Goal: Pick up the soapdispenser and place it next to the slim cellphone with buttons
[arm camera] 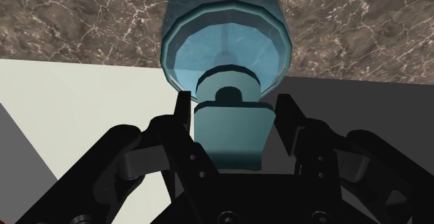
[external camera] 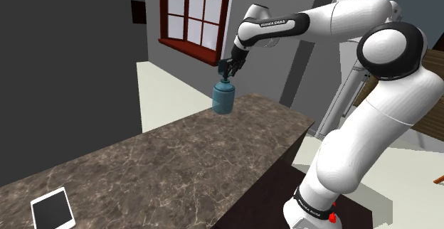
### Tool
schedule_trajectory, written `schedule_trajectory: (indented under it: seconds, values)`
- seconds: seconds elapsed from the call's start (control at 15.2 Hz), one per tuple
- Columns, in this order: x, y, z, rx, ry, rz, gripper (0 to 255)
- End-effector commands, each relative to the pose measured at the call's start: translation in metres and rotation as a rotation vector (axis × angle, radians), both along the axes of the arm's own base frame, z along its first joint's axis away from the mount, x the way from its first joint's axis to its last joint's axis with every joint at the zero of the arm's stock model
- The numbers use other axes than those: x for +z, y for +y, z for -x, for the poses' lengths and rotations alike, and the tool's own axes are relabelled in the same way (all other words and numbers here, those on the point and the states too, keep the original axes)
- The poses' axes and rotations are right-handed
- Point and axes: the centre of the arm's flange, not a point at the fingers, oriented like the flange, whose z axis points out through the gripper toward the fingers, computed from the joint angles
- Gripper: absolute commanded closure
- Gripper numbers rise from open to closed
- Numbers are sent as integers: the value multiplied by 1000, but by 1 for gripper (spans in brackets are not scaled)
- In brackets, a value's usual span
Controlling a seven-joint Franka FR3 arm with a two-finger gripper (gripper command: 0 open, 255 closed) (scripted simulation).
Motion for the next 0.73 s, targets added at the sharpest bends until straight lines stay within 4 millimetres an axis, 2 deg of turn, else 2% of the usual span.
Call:
schedule_trajectory:
  seconds: [0.0, 0.66]
  values:
    - [13, 1, -1, 0, -1, 0, 255]
    - [66, 1, -1, 0, -1, 0, 255]
